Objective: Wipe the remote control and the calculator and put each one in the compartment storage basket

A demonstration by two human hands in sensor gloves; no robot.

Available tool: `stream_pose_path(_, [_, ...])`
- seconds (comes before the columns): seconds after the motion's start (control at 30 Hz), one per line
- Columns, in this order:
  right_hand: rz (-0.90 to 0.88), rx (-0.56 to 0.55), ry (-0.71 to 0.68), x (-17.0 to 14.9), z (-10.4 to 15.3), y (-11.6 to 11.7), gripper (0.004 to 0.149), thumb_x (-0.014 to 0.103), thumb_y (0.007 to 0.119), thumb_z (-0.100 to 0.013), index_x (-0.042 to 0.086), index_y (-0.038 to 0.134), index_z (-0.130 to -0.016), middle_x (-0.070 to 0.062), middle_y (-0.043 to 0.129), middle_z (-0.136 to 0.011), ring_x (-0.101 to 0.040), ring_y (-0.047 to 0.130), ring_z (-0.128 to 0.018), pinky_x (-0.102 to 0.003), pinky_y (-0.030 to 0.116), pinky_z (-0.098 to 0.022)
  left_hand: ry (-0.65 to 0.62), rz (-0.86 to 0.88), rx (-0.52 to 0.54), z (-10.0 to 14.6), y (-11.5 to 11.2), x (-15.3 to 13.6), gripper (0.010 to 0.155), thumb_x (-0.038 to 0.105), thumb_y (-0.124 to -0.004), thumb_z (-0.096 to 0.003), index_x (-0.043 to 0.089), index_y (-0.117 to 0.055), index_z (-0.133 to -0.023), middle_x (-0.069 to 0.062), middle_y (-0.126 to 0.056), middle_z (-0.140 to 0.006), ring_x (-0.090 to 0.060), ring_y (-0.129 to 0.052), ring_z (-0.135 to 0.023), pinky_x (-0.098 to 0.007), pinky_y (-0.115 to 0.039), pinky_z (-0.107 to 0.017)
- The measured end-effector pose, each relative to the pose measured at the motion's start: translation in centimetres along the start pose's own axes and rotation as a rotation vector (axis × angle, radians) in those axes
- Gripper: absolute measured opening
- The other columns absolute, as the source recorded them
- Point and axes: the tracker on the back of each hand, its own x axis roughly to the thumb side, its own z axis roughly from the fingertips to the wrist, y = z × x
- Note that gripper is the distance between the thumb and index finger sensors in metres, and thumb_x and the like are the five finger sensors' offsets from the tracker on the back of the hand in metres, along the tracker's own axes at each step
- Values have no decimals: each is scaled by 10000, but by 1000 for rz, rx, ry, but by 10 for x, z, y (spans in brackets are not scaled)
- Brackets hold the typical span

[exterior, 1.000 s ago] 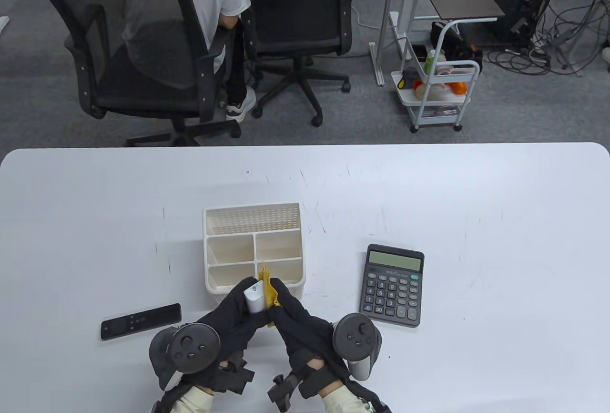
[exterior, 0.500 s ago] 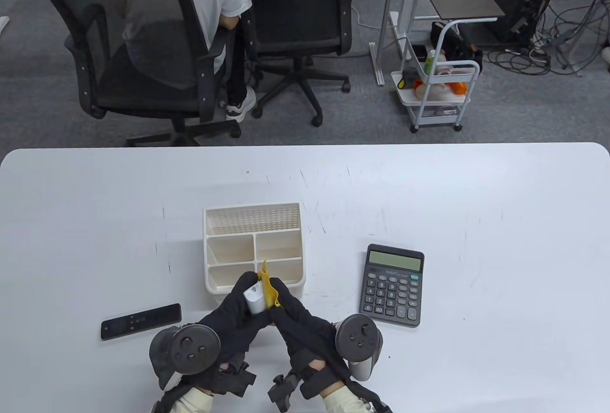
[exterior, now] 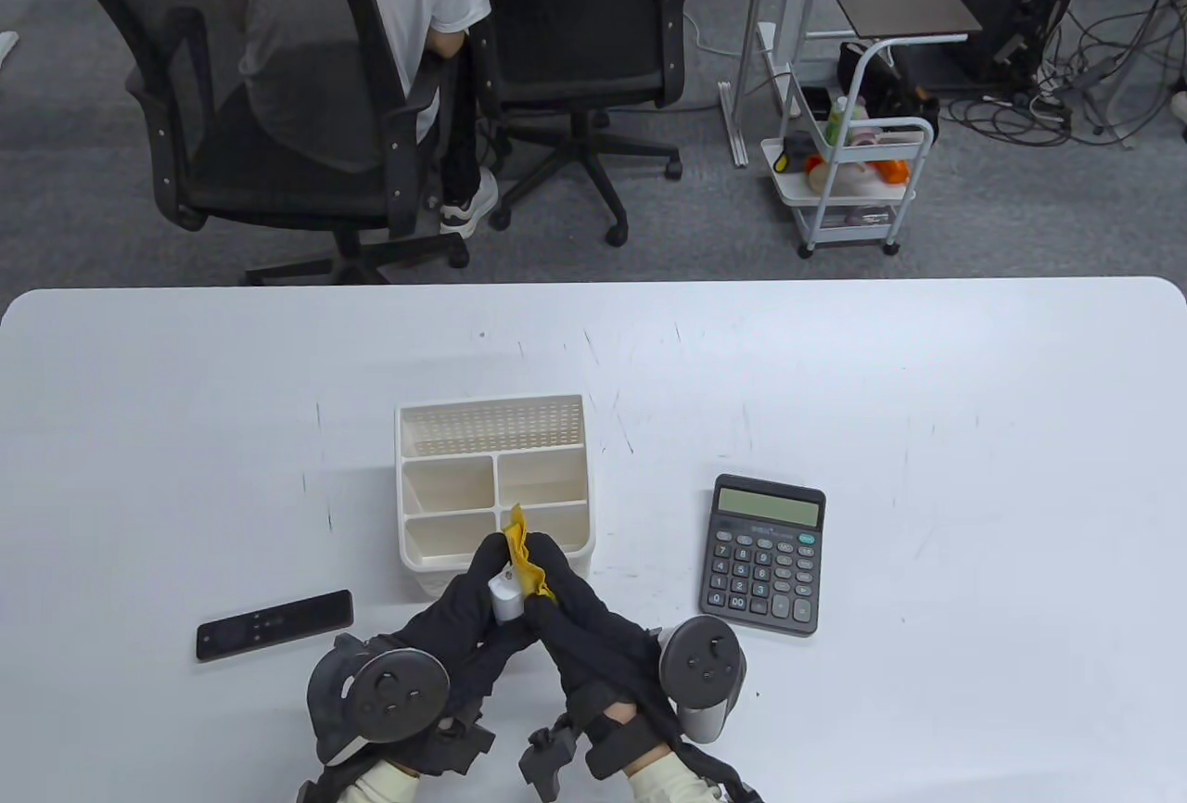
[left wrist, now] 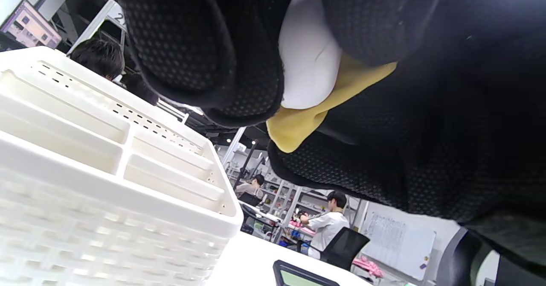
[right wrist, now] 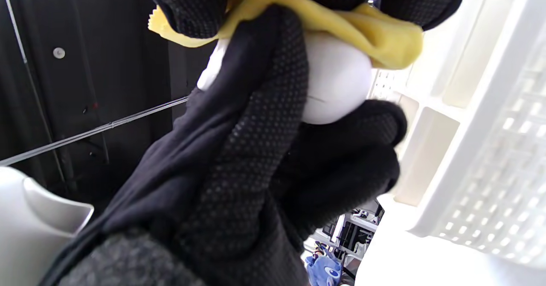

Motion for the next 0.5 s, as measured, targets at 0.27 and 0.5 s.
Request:
stream_pose_path(0.27, [125,22,-14,5,1,5,499,220,719,-564,29,671,-1022,-247,751,-1008,-475,787,-855,-646,690,-561,111,-21,48,1,8,-12,767,433,-844,-477,67,-515,-1066,-80,-934,-800,-161,-1087,-549,-312,-969,-385])
stream_pose_path(0.5, [60,9,-36,5,1,5,497,236,710,-571,74,653,-1037,-215,705,-1047,-470,731,-897,-650,677,-571,93,34,30,2,6,-11,733,434,-825,-494,132,-505,-1080,-75,-905,-859,-211,-1062,-669,-314,-968,-450])
